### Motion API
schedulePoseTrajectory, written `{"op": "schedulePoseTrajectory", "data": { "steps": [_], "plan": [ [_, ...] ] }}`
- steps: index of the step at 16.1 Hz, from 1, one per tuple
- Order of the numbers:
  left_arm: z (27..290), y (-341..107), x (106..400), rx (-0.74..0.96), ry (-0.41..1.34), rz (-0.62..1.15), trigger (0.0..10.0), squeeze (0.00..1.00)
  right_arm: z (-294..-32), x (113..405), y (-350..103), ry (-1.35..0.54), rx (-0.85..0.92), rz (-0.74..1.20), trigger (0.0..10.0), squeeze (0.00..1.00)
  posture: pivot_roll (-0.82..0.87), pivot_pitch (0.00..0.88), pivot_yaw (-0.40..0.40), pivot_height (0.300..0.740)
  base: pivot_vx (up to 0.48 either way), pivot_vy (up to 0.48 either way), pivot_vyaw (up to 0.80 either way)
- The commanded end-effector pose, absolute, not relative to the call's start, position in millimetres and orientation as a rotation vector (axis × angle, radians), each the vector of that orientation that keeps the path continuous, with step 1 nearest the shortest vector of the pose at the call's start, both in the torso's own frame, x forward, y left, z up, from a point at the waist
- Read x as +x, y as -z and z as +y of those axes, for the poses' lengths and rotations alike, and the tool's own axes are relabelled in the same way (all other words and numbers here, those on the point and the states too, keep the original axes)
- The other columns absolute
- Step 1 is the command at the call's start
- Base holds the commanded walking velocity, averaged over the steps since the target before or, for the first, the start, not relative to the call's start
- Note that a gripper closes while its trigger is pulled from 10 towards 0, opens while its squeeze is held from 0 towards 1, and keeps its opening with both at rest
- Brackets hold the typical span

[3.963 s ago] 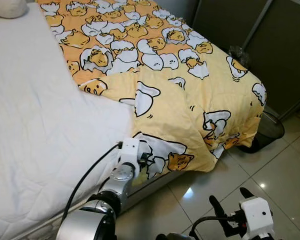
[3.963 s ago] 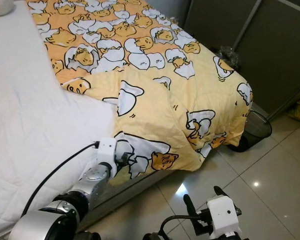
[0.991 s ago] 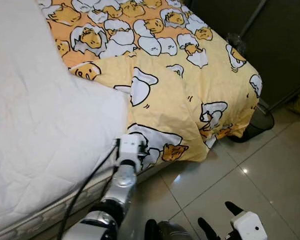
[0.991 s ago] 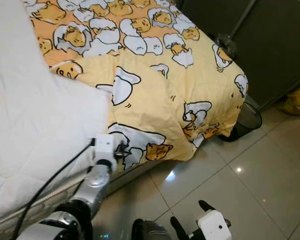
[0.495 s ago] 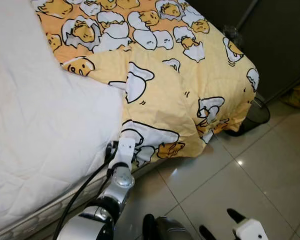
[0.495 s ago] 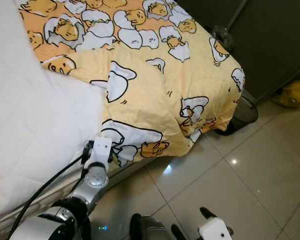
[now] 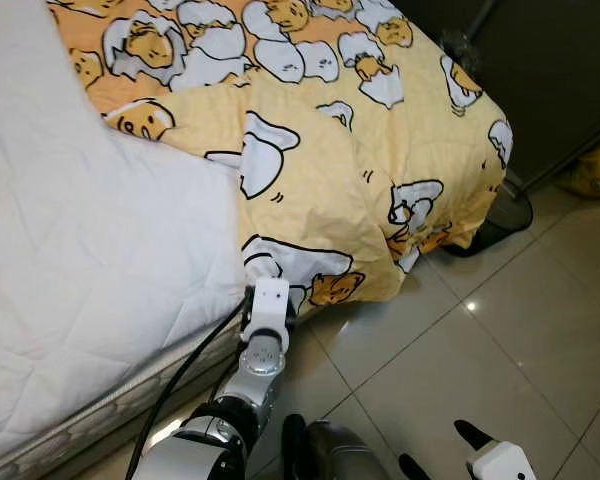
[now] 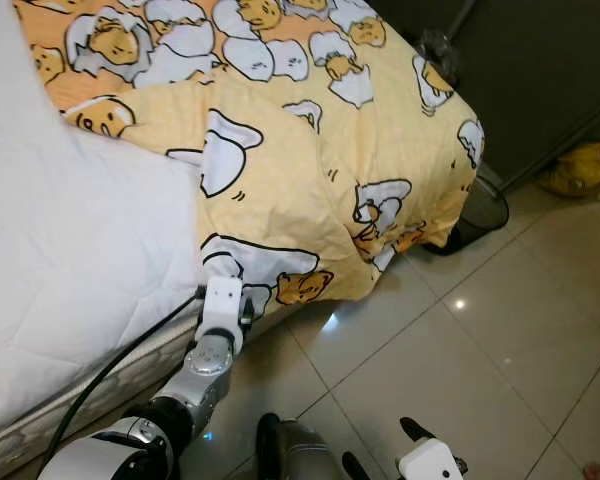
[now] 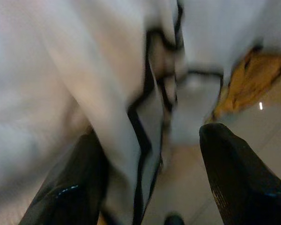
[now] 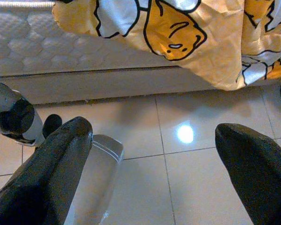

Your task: Clean up the room

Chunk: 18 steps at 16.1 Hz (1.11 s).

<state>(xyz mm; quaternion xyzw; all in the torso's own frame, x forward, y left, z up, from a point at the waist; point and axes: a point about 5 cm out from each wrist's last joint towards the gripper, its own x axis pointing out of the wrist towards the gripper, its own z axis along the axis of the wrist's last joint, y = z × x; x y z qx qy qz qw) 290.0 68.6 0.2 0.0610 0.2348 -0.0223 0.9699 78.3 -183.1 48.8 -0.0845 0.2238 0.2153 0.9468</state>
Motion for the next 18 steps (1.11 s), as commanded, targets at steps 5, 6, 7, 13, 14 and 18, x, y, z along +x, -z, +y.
{"op": "schedulePoseTrajectory", "data": {
  "steps": [5, 6, 7, 13, 14, 18],
  "plan": [
    [64.0, 0.7, 290.6, 0.138, 0.096, 0.508, 0.0, 0.0, -185.8, 81.3, -43.8, -0.429, -0.196, 0.476, 10.0, 0.0, -0.3, 0.249, -0.197, 0.74, 0.0, 0.0, 0.0],
    [66.0, -0.2, 292.4, 0.131, 0.093, 0.51, 0.0, 0.0, -185.8, 83.7, -43.3, -0.427, -0.196, 0.472, 10.0, 0.0, -0.3, 0.246, -0.196, 0.74, 0.0, 0.0, 0.0],
    [68.1, -2.8, 295.5, 0.095, 0.084, 0.502, 0.0, 0.0, -185.9, 85.2, -42.4, -0.424, -0.196, 0.47, 10.0, 0.0, -0.3, 0.244, -0.196, 0.74, 0.0, 0.0, 0.0],
    [76.9, 0.4, 297.1, 0.129, 0.105, 0.557, 0.0, 0.0, -182.9, 103.8, -37.1, -0.415, -0.2, 0.433, 10.0, 0.0, -0.27, 0.195, -0.164, 0.74, 0.0, 0.0, 0.0],
    [77.7, 1.3, 297.0, 0.126, 0.119, 0.571, 0.0, 0.0, -181.9, 110.1, -38.1, -0.409, -0.2, 0.415, 10.0, 0.0, -0.26, 0.185, -0.162, 0.74, 0.0, 0.0, 0.0],
    [83.5, -1.3, 301.4, 0.133, 0.12, 0.573, 0.0, 0.0, -179.3, 123.0, -41.4, -0.407, -0.208, 0.376, 10.0, 0.0, -0.27, 0.165, -0.148, 0.74, 0.0, 0.0, 0.0]
  ]
}}
